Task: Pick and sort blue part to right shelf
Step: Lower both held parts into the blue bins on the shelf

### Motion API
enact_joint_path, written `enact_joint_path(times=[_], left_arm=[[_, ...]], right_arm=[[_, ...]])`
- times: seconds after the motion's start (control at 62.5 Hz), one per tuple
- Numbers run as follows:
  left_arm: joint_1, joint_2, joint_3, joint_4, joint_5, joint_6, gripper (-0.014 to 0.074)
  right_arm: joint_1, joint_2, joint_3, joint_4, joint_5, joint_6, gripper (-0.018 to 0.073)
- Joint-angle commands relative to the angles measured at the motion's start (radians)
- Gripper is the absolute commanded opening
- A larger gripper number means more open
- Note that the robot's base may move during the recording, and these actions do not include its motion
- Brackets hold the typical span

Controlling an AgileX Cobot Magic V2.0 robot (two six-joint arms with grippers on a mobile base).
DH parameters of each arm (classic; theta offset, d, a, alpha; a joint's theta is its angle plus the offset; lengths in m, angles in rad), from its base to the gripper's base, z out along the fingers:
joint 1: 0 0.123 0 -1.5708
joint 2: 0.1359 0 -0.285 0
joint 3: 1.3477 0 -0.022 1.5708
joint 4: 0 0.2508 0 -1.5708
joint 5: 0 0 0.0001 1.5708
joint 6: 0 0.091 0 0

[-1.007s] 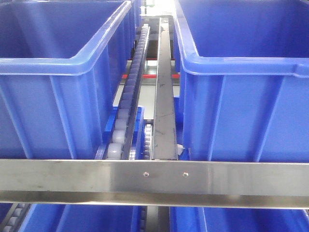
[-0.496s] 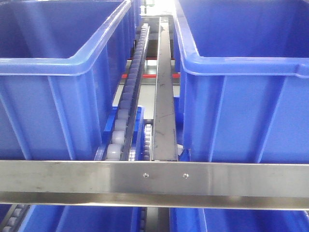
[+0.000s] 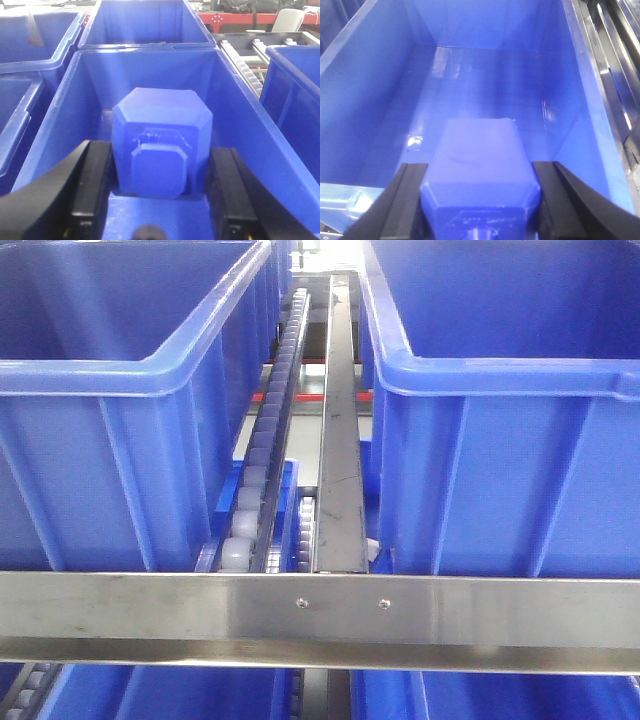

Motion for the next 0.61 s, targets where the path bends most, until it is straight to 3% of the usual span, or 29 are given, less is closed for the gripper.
enact_joint_path(times=[0.0,0.592], left_arm=[[0.000,0.004,-0.030,-0.005,-0.101,0.000,0.0279],[-0.002,0.004,-0.030,-0.013,-0.085,0.000,0.0279]], right_arm=[[-0.004,0.006,-0.030,0.002,-0.098,-0.008,0.0382],[-0.004,0.008,-0.030,0.003,-0.111,-0.008,0.0382]])
